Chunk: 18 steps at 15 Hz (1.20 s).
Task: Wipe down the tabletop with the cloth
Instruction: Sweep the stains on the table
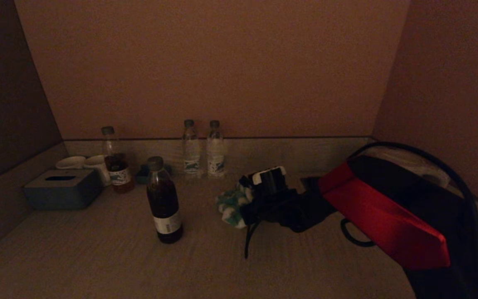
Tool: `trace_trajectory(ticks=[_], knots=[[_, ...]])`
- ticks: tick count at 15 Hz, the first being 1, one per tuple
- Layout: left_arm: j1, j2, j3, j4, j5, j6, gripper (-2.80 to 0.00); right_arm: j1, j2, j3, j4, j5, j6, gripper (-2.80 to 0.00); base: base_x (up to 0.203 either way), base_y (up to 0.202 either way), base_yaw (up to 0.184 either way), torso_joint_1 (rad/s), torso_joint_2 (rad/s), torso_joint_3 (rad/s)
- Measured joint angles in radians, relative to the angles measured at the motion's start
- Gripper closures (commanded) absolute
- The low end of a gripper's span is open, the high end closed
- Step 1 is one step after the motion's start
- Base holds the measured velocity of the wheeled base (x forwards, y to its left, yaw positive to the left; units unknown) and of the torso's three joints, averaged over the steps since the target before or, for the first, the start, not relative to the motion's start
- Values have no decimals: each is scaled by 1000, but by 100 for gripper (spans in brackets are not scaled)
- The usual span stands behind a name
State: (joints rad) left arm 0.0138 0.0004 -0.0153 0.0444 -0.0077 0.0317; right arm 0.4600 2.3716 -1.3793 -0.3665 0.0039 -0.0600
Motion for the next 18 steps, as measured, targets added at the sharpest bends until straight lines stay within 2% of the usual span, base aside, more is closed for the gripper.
trace_trajectory(ticks=[2,8,12,18], knots=[[0,0,0,0,0,0,0,-43,-28,63,-34,3,10,0,0,0,0,0,0,0],[1,0,0,0,0,0,0,-137,-70,125,-117,7,21,0,0,0,0,0,0,0],[0,0,0,0,0,0,0,-162,-83,126,-120,8,39,0,0,0,0,0,0,0],[1,0,0,0,0,0,0,-183,-60,38,-104,7,33,0,0,0,0,0,0,0]])
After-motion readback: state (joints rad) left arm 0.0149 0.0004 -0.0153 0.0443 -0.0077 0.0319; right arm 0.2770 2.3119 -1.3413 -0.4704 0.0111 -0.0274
